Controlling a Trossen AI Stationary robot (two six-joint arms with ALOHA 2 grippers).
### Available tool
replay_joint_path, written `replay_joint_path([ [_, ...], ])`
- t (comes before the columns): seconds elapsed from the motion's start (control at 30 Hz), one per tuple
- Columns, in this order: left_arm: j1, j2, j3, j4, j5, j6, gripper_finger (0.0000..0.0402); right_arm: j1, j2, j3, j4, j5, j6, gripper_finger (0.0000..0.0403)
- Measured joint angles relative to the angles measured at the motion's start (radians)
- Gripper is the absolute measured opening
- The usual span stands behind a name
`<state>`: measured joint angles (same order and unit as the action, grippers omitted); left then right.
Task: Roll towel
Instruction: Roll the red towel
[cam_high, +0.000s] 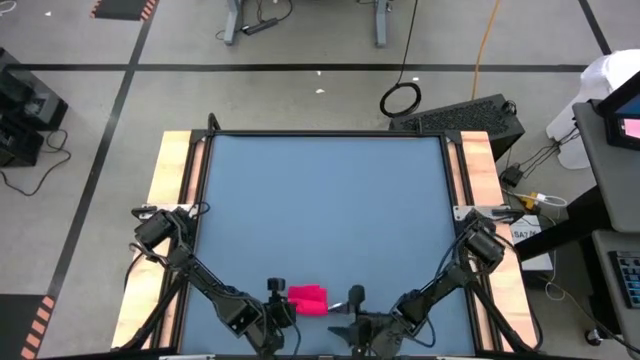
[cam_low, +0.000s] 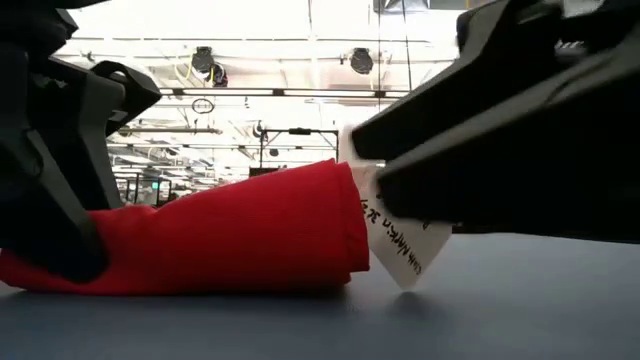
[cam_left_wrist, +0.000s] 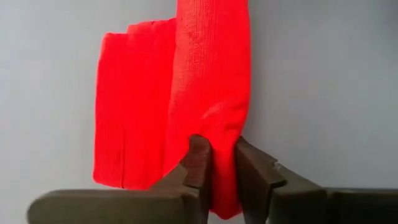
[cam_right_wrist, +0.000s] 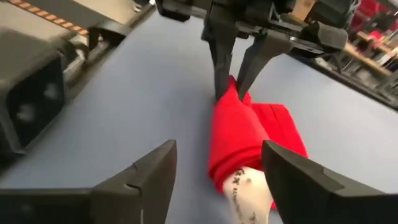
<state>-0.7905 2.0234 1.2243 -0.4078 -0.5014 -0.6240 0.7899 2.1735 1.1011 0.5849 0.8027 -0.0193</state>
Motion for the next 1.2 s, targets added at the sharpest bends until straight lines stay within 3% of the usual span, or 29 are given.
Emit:
replay_joint_path([
  [0.17,0.029,-0.016,-0.001,-0.004,0.068,-0.022,0.0061,-0.030,0.038,0.000,0.100,0.003,-0.075,0.0212],
  [0.37,0.050,-0.019,-0.001,-0.004,0.104,-0.026,0.0057,-0.078,0.058,0.002,0.104,-0.044,-0.065,0.0214],
  [0.53,0.063,-0.018,-0.001,-0.006,0.127,-0.028,0.0056,-0.109,0.077,0.003,0.103,-0.126,0.015,0.0202],
  [0.87,0.069,-0.017,-0.001,0.002,0.136,-0.052,0.0059,-0.119,0.079,0.005,0.024,-0.128,0.148,0.0160],
  [1.0,0.057,-0.017,0.021,-0.008,0.103,-0.046,0.0089,-0.128,0.079,0.006,-0.015,-0.132,0.253,0.0152],
  [1.2,0.020,-0.012,0.082,-0.106,0.002,-0.022,0.0186,-0.144,0.079,0.005,-0.022,-0.199,0.377,0.0145],
])
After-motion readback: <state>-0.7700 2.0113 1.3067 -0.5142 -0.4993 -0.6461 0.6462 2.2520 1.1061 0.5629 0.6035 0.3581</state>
